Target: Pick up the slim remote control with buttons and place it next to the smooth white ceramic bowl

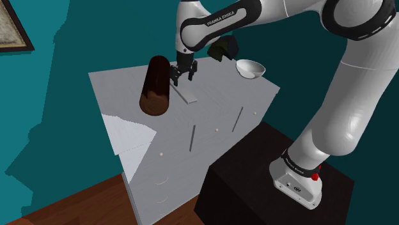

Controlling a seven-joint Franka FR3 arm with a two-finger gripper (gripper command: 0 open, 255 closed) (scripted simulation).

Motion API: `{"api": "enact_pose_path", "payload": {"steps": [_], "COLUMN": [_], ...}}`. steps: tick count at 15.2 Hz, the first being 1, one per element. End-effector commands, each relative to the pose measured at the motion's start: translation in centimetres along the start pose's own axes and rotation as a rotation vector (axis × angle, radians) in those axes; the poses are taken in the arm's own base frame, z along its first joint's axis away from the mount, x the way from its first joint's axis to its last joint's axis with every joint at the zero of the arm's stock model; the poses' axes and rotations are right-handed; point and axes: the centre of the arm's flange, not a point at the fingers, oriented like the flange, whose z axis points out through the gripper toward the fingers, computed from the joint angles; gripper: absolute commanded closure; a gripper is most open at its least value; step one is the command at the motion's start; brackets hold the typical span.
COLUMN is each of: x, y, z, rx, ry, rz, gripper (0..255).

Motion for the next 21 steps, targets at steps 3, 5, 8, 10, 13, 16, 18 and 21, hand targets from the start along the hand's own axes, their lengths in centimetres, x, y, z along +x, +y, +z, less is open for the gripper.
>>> {"api": "enact_pose_path", "payload": {"steps": [3, 5, 8, 10, 13, 16, 18, 21], "x": [0.2, 0.2, 0.2, 0.2, 0.2, 0.5, 0.0, 0.3], "y": [-0.3, -0.3, -0.3, -0.3, -0.3, 0.0, 0.5, 0.5], "z": [2.3, 3.3, 4.2, 4.2, 4.2, 3.6, 3.9, 4.2], "rx": [0.001, 0.001, 0.001, 0.001, 0.001, 0.002, 0.002, 0.002], "ry": [-0.001, -0.001, -0.001, -0.001, -0.001, -0.001, -0.001, -0.002], "rz": [0.001, 0.001, 0.001, 0.001, 0.001, 0.001, 0.002, 0.002], "gripper": [0, 0, 0, 0, 0, 255, 255, 255]}}
